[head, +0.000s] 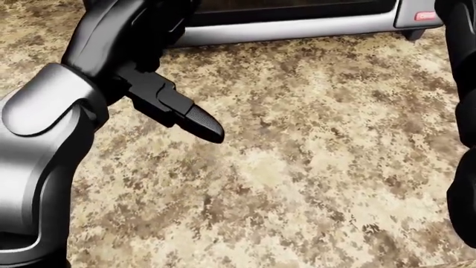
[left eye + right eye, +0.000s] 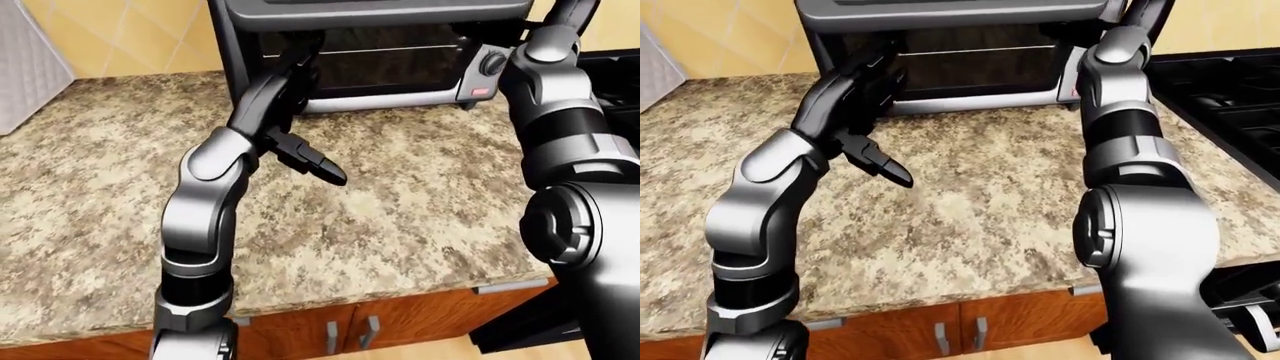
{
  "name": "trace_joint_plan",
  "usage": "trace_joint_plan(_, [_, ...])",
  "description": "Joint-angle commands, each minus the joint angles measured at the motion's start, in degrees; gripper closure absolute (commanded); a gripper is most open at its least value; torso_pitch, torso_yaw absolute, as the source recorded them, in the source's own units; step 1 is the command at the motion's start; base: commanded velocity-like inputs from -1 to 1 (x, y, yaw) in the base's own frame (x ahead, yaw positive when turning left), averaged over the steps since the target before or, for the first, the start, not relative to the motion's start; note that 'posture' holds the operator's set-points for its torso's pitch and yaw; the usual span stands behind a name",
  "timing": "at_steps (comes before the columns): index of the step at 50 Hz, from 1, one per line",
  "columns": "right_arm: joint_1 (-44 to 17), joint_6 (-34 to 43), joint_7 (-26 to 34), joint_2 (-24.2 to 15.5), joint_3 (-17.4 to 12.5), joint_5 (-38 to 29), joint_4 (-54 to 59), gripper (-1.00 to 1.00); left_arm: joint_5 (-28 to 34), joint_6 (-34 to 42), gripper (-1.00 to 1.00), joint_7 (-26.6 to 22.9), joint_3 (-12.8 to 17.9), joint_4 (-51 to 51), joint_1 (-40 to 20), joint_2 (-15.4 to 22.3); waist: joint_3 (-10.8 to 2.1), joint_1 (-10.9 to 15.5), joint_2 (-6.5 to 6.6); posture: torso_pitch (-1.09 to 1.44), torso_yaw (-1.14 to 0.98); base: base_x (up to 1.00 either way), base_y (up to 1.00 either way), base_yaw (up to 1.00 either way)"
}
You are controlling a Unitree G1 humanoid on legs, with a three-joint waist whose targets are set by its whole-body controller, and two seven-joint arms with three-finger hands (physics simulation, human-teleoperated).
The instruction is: Close the toaster oven door.
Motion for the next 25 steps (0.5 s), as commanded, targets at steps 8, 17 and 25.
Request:
trace_joint_plan(8, [-5.1, -5.6, 0.9, 0.0, 1.0, -0.7, -6.5, -1.00, -0.8, -3.1, -1.00, 0.4, 1.4, 2.6, -6.5, 1.7, -3.23, 0.7, -1.74, 0.00, 0.00, 0.00, 0.00, 0.00])
trace_joint_plan(17, [-5.1, -5.5, 0.5, -0.2, 1.0, -0.8, -6.4, -1.00, -1.1, -4.2, -1.00, 0.5, 1.6, 5.5, -8.8, 2.5, -2.99, 1.1, -2.21, 0.00, 0.00, 0.00, 0.00, 0.00])
trace_joint_plan(25, [-4.8, -5.5, -0.6, -0.6, 1.1, -1.5, -6.5, -1.00, -1.0, -6.2, -1.00, 0.5, 1.9, 9.3, -10.9, 3.1, -2.93, 1.2, -2.34, 0.00, 0.00, 0.00, 0.00, 0.00])
